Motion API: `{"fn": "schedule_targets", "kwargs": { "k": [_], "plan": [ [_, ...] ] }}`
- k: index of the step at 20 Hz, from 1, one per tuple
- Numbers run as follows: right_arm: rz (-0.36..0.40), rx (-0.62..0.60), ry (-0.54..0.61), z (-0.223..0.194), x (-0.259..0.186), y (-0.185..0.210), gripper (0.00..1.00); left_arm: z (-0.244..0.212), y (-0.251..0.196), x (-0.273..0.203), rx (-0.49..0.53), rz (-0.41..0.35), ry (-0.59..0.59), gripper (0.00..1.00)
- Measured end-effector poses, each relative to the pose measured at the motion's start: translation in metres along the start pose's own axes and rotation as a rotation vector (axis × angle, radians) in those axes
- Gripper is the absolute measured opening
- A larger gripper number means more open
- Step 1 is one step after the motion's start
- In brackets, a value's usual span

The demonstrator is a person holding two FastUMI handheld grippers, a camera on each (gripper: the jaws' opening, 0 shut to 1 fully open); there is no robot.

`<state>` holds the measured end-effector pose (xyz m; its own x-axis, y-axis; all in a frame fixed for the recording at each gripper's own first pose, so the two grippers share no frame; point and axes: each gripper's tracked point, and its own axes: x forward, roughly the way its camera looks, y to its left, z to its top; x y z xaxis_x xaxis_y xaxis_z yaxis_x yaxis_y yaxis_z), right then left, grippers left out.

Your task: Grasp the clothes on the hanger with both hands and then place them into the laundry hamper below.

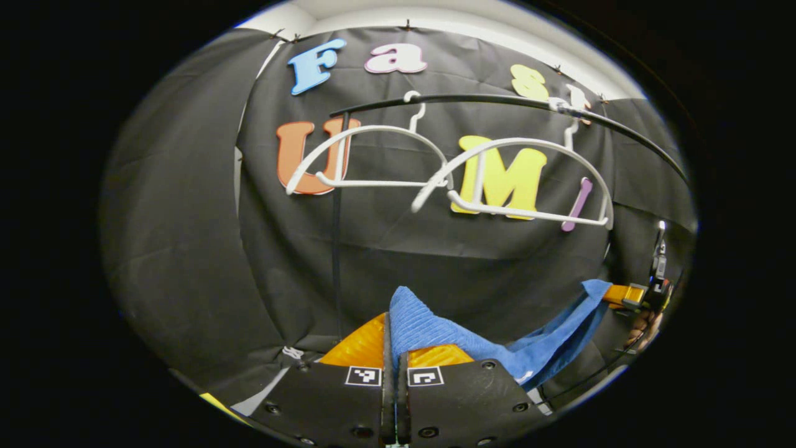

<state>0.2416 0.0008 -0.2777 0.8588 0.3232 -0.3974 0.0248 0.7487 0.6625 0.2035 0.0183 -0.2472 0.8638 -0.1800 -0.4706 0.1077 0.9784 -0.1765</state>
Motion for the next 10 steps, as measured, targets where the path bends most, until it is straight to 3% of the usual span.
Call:
{"fn": "schedule_targets", "kwargs": {
  "k": [3,4,5,10],
  "plan": [
    [0.057,-0.022,0.037,-0.021,-0.006,0.038,0.06,0.004,-0.020,-0.008,0.014,-0.052,-0.015,0.01],
    [0.076,-0.029,0.049,-0.027,-0.008,0.049,0.06,0.004,-0.028,-0.010,0.019,-0.072,-0.014,0.06],
    [0.099,-0.036,0.063,-0.032,-0.008,0.061,0.06,0.003,-0.034,-0.013,0.027,-0.089,-0.017,0.01],
    [0.203,-0.073,0.120,-0.055,-0.006,0.113,0.06,0.003,-0.068,-0.023,0.057,-0.181,-0.011,0.01]
  ]
}}
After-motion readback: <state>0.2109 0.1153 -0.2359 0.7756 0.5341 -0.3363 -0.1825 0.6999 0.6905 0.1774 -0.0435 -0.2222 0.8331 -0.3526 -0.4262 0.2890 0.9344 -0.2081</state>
